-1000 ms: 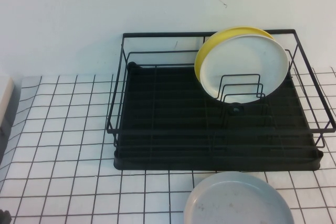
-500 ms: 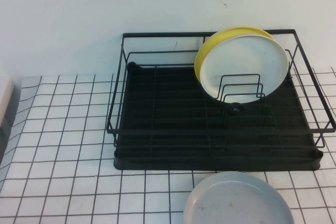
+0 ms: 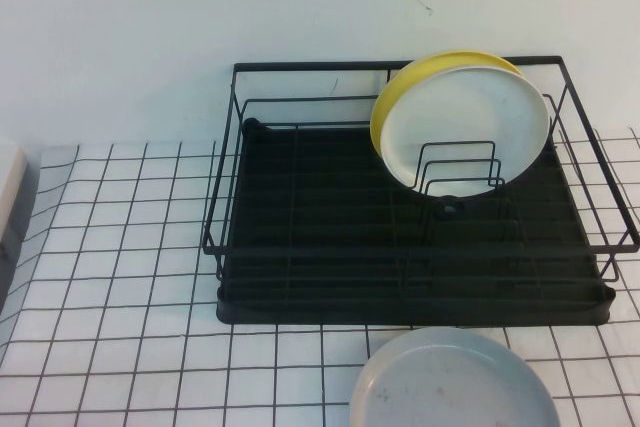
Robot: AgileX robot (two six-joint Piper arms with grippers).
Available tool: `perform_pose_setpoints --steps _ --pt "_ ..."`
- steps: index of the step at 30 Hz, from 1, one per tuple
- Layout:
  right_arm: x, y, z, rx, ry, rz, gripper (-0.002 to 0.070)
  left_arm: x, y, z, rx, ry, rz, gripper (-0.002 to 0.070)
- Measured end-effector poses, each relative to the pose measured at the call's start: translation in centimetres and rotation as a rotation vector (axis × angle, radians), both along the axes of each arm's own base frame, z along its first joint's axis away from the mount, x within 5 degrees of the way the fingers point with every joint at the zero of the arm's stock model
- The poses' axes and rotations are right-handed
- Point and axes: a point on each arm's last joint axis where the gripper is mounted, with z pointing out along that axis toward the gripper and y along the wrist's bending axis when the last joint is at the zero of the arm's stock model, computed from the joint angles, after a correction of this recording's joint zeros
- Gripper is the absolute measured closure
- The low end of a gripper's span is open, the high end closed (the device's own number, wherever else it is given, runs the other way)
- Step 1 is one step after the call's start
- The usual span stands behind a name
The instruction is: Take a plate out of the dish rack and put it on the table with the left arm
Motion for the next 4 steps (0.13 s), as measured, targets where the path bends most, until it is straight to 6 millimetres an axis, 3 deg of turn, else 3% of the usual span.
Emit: perform_pose_setpoints --steps 4 --pt "0.0 0.0 0.0 0.0 0.0 0.0 0.0679 0.0 0.0 0.0 0.0 0.0 0.0 0.0677"
